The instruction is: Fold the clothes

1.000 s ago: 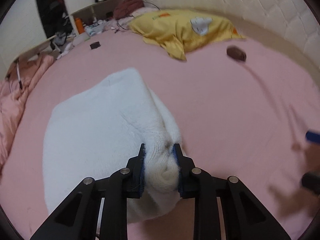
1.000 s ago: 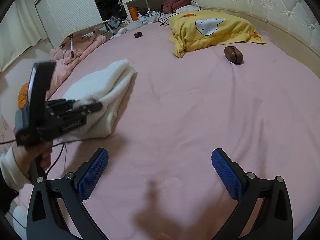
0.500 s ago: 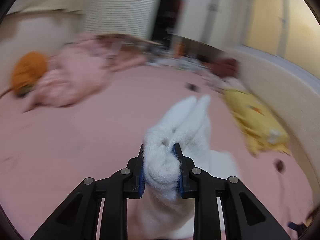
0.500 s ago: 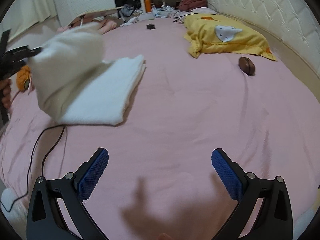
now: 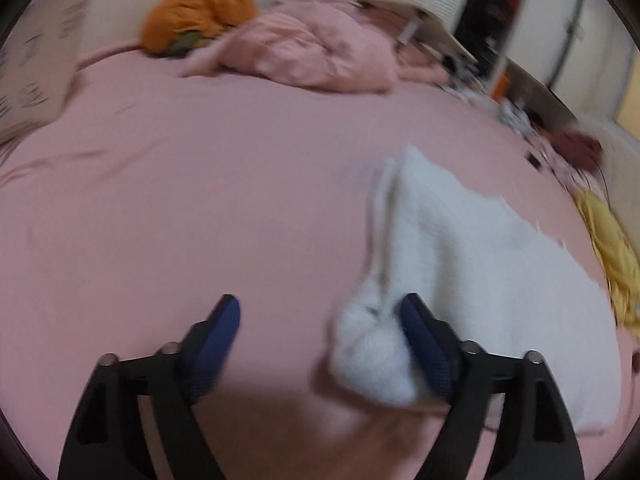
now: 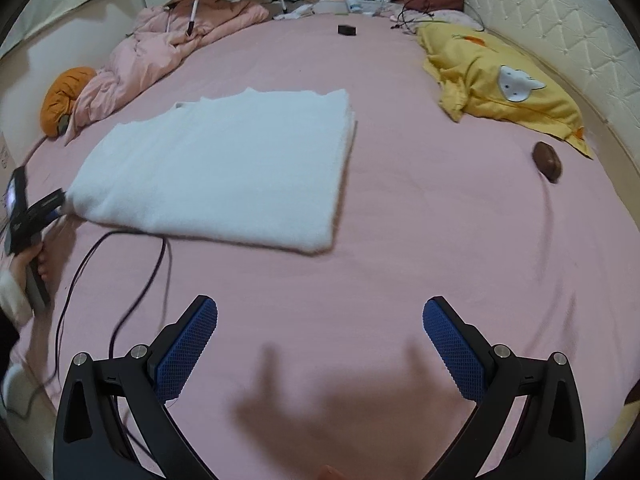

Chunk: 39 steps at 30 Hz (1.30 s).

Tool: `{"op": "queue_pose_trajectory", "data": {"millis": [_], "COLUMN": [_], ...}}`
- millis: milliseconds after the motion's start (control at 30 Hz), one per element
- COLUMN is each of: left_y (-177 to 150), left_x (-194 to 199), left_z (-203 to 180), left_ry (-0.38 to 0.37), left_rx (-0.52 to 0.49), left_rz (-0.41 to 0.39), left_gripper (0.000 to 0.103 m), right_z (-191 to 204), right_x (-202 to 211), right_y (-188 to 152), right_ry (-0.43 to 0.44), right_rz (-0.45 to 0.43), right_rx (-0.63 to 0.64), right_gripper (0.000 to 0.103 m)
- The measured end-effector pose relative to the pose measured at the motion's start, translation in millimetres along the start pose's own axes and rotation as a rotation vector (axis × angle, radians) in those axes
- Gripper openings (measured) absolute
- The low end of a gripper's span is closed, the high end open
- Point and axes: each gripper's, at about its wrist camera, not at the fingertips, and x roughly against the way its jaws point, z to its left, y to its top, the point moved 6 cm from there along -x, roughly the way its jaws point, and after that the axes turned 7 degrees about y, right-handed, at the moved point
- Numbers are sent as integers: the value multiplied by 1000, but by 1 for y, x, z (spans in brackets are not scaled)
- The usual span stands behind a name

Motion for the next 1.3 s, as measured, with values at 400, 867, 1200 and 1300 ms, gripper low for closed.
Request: {"op": "queue_pose_trajectory", "data": {"millis": [400, 867, 1200, 1300], "left_y": [41, -39, -39, -25], "left_x": [169, 212, 260, 273], "left_z": [61, 39, 12, 27], "left_ry": [-125, -48, -200, -188], "left_rx": [-4, -109, -119, -106], "left_rz": [-104, 16, 12, -2], "left_gripper": [83, 86, 86, 86], "right_z": [-37, -57, -57, -57], "right_x": [-54, -81, -83, -83], "right_y": [41, -26, -22, -22], "right_ry": [-245, -183, -180, -181], "right_rz": [33, -86, -82, -82], "right_rx": [112, -110, -113, -113], "right_gripper": [103, 103, 103, 103]}}
